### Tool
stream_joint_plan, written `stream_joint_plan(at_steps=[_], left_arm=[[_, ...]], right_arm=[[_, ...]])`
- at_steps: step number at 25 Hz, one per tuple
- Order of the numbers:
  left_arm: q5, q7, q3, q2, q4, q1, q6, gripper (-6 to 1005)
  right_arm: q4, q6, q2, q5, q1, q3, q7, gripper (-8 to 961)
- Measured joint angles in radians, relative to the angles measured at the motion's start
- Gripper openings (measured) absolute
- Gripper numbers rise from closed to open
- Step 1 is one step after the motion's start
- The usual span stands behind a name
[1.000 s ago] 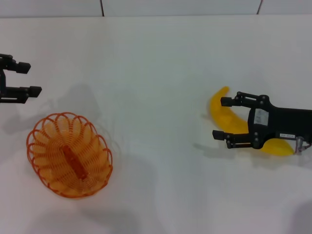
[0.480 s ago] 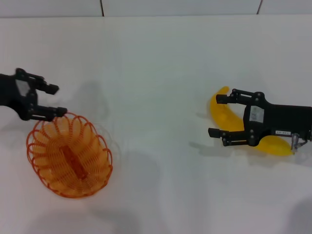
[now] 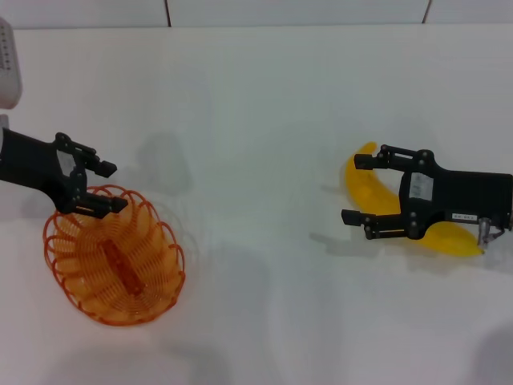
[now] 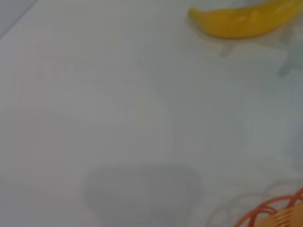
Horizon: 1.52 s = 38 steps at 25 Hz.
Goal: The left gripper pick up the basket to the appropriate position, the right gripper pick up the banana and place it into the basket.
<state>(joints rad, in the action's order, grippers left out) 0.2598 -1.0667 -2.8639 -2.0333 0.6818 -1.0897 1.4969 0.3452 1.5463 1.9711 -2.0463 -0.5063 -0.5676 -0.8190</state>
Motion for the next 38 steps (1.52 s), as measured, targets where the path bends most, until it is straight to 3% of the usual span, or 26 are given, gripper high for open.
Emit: stream_joint_plan(at_steps=[10,15,18,23,38], left_arm=[[0.06,-0.025,0.0,-0.003,-0.012,-0.012,-0.004,628],[0.068,-0.028,0.0,-0.004,-0.017,-0.014,-0.011,401],[0.068,-0.029,0.0,-0.004,-0.017,-0.014,-0.012,167],[0.066,-0.032,0.0,-0.004,-0.016,-0.014,-0.012,93],[0.056,-0.035,0.0,-0.001,-0.008,-0.005,-0.012,60]], right_arm=[[0.0,0.0,0.0,0.0,0.0,0.0,0.0,889],[0.0,0.0,0.0,0.0,-0.001,0.0,0.0,888],[0.0,0.0,0.0,0.0,-0.001,0.0,0.0,888],[0.0,0.0,0.0,0.0,-0.001,0.0,0.0,889],[0.0,0.002,0.0,0.002,-0.001,0.0,0.0,888]])
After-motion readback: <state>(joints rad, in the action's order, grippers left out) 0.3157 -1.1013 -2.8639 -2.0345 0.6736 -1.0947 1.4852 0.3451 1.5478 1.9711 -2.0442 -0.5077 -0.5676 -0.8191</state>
